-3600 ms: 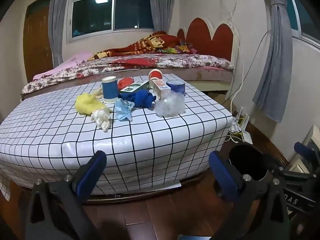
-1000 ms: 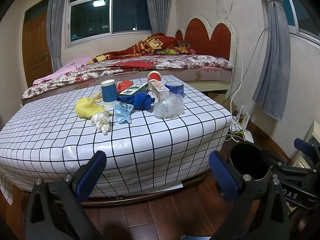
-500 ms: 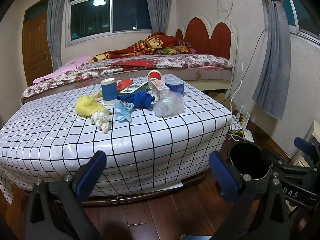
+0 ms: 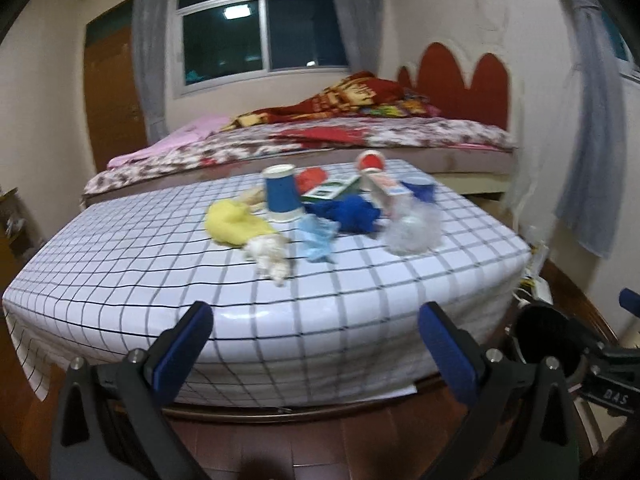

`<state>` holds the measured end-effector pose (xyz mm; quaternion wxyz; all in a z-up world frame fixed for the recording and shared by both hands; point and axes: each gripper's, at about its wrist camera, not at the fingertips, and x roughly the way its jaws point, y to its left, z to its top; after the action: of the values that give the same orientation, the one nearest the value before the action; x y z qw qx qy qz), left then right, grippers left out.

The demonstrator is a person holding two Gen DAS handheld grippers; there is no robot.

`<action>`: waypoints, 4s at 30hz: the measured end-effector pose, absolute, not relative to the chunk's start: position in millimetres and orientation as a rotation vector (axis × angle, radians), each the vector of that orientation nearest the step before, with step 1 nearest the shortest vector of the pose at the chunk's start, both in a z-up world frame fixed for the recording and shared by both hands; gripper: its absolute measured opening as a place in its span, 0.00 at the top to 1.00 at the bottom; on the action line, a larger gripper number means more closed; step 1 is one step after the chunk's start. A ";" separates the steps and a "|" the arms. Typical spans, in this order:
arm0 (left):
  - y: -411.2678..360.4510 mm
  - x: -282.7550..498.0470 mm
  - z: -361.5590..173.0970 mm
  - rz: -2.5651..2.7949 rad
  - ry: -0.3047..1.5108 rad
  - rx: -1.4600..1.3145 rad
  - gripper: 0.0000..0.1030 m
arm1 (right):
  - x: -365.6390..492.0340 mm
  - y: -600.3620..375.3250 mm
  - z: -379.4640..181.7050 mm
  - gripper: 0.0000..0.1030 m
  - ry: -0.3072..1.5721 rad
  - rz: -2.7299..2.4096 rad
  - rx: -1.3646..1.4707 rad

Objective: Collect trash
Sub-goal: 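Grasp the clear plastic bag with the right tool while the left grasps white tissue, then carry the plastic bag and tissue over the black bin and release both, then move both tools back toward the ottoman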

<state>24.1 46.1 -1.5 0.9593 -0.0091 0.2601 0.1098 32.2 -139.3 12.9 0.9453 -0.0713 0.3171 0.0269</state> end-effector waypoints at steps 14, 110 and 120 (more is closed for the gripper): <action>112.3 111.9 -27.6 0.246 0.654 -0.127 0.00 | 156.0 -64.6 13.6 0.01 0.723 0.332 -0.179; -270.4 182.5 -127.6 -0.676 0.988 0.073 0.07 | 143.1 -401.8 -150.9 0.19 1.115 -0.016 -0.029; -241.5 173.2 -110.7 -0.482 0.901 0.098 0.01 | 131.5 -432.4 -137.3 0.01 1.081 -0.209 0.048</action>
<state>173.2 -241.5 -110.7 0.8712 0.0471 0.4309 -0.2304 131.5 -432.4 -137.3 0.8521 0.0230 0.5134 -0.0992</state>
